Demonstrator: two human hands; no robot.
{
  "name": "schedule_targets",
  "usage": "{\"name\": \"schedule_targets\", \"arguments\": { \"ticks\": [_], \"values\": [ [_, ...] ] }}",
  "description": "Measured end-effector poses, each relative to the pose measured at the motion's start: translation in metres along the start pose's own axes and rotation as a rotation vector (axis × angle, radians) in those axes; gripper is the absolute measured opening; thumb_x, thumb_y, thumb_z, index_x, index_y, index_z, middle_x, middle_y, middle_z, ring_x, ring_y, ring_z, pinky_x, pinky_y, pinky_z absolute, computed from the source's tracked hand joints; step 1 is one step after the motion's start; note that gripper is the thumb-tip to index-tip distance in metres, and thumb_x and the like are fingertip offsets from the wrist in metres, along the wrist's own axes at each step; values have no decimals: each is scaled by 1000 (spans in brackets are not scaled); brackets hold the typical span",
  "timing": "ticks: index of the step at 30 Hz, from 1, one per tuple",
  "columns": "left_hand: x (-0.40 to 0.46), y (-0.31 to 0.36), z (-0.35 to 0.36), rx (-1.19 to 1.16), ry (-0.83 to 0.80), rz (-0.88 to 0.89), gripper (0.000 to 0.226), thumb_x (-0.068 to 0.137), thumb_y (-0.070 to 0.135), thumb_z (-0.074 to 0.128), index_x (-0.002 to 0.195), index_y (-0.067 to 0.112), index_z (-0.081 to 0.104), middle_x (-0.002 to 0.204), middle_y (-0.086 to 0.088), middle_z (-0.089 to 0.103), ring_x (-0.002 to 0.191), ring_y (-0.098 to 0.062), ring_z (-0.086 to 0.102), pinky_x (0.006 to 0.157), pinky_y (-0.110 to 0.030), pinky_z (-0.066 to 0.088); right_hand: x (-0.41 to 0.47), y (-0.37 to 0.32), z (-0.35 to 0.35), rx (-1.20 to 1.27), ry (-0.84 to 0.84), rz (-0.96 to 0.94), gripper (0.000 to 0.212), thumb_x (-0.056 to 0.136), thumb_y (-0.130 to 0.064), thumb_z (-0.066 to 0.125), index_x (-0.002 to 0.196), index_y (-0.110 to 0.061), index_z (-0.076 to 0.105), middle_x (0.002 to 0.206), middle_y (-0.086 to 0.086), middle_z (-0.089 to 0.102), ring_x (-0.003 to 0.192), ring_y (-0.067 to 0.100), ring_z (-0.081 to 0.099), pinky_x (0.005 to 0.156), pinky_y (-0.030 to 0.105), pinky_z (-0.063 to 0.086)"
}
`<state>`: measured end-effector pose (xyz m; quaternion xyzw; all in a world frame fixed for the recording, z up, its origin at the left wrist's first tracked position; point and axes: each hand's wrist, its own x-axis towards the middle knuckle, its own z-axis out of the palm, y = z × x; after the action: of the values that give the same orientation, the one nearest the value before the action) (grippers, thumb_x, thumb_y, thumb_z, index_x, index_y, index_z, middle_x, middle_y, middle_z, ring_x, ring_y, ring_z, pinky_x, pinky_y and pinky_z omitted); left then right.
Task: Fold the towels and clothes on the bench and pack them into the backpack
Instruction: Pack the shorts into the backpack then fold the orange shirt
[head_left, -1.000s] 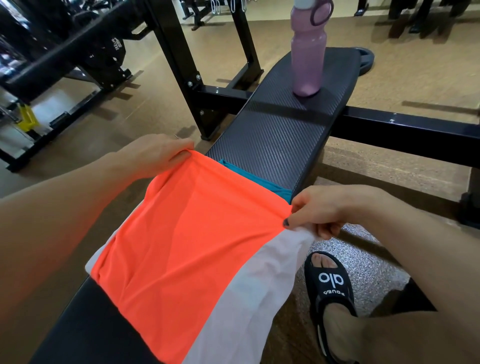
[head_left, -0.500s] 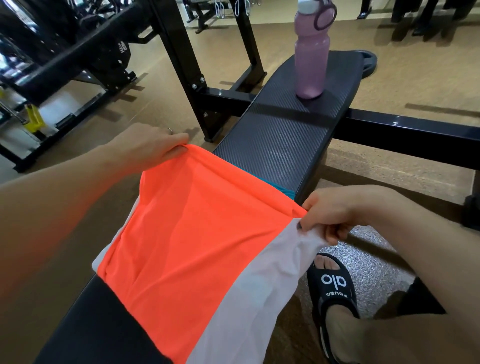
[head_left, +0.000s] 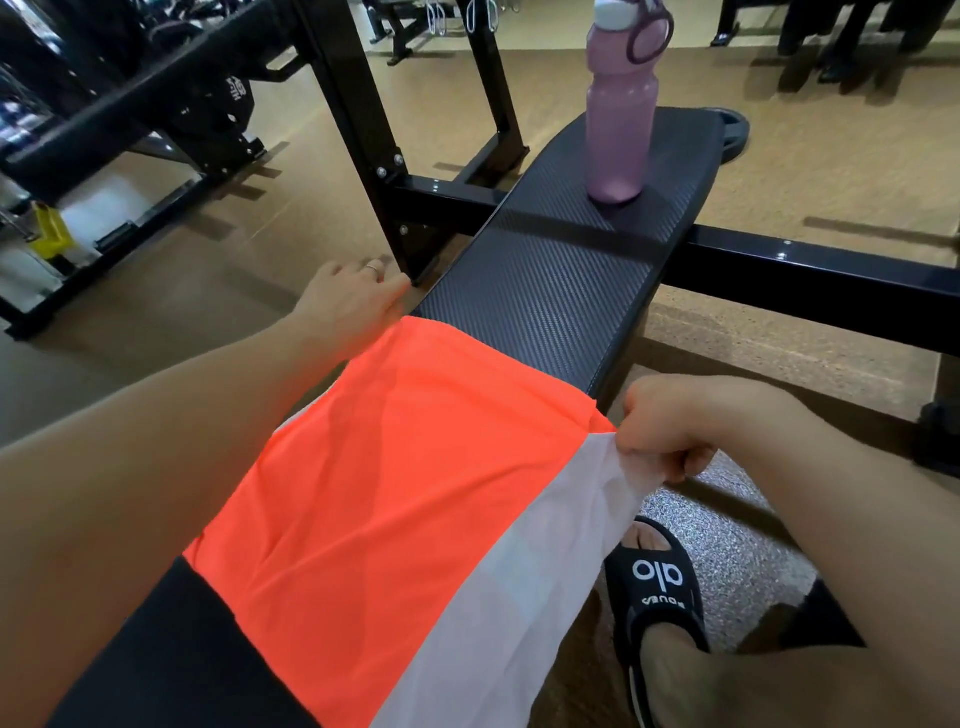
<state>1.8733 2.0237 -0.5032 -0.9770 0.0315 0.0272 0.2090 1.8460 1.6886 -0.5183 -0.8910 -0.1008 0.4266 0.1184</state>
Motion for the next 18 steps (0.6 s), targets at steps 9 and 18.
{"name": "schedule_targets", "arguments": {
  "ticks": [9,18],
  "values": [
    [-94,-19,30,-681,-399,-572,61,106,46,38,157,15,26,154,-23,43,138,-36,46,109,-37,36,7,-55,9,71,570,-373,44,91,-39,58,127,-15,48,121,13,53,115,35,52,93,43,47],
    [-230,-50,66,-955,-230,-833,32,103,45,49,106,16,63,102,1,65,104,-25,62,82,-35,46,30,-106,29,-55,568,-293,59,92,-50,62,131,-10,45,135,16,47,128,38,44,102,47,41]
  ]
}}
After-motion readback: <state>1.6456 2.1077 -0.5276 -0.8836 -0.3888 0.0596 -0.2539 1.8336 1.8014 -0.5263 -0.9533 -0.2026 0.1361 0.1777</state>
